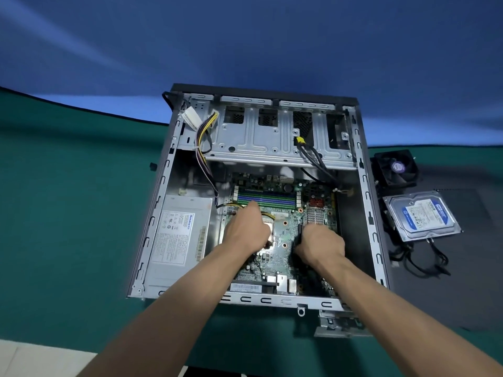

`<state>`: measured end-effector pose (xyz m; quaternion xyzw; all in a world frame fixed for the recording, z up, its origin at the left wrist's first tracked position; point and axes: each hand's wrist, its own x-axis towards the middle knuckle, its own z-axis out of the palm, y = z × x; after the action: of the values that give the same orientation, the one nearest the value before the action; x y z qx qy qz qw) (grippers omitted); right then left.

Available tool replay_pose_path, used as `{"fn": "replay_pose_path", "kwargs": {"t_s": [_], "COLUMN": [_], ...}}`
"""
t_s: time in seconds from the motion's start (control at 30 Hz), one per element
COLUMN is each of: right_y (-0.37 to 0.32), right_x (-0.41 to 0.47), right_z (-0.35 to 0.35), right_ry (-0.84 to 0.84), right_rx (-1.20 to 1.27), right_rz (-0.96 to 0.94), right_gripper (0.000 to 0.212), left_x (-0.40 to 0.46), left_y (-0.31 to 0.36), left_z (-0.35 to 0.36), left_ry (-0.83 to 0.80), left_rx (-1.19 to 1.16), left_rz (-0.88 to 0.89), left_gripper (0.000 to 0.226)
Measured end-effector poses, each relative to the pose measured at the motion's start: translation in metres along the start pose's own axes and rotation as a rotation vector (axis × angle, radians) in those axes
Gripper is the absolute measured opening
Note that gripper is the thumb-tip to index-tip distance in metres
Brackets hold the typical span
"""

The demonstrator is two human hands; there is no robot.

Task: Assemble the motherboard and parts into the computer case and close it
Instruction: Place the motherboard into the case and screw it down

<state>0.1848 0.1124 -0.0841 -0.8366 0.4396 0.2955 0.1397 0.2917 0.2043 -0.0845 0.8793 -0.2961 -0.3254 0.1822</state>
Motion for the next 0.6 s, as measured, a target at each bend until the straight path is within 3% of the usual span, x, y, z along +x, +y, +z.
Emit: {"fn": "replay_pose_path", "kwargs": {"t_s": [0.37, 0.47, 0.6], "right_y": [0.002, 0.007, 0.008], "right_x": [0.001, 0.003, 0.008], "right_z": [-0.001, 0.0, 0.0], "right_ry": [-0.014, -0.022, 0.074], "right_rx": [-0.014, 0.063, 0.078], "right_rz": [-0.002, 0.019, 0.039], "right_gripper": [0.02, 0.013, 0.018], "left_x": [0.001, -0.002, -0.001], "left_y": [-0.001, 0.001, 0.01], "left_z": [0.0, -0.004, 0.004], "left_ry": [0.002, -0.013, 0.085], "left_rx": [-0.014, 0.254, 0.705], "left_rz": [0.028, 0.11, 0.262], "left_gripper": [0.018, 0.026, 0.05]}}
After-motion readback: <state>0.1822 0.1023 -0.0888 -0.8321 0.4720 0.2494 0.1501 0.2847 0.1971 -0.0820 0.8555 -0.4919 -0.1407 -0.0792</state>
